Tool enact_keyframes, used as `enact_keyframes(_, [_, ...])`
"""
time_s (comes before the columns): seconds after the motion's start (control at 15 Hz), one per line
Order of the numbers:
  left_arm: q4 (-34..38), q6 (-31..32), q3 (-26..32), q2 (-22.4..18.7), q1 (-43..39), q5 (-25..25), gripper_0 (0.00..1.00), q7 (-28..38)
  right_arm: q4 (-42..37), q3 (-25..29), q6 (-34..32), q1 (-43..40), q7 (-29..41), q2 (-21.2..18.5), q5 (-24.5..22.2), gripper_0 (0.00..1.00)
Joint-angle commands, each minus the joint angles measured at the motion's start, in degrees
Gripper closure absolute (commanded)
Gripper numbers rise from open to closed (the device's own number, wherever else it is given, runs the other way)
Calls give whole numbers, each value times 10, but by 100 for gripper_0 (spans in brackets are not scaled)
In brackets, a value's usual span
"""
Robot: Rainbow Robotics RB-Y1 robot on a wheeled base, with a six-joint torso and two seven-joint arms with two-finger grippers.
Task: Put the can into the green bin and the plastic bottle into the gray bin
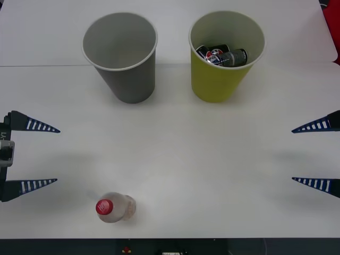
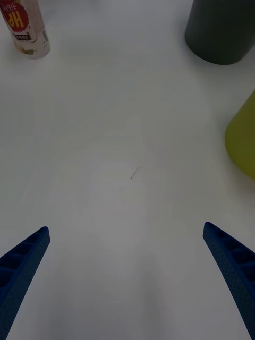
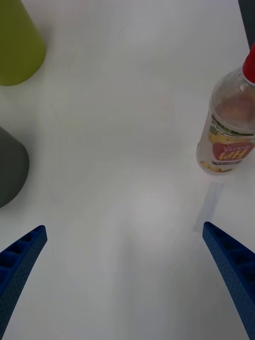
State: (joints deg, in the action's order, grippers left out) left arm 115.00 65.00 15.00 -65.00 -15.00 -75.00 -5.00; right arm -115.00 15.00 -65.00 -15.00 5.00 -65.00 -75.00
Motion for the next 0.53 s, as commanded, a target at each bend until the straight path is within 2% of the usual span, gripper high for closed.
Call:
enact_keyframes(0.07, [0,0,0,0,0,0,0,0,0,0,0,0,0,0,0,0])
enact_keyframes(0.13, [0,0,0,0,0,0,0,0,0,0,0,0,0,0,0,0])
enact_keyframes(0.2, [-3,-6,-1,23,-3,6,0,0,0,0,0,0,0,0,0,0])
enact_keyframes(0.27, [-3,-6,0,29,-4,6,0,0,0,0,0,0,0,0,0,0])
enact_keyframes(0.53, [-12,-1,9,29,-6,12,0,-6,0,0,0,0,0,0,0,0])
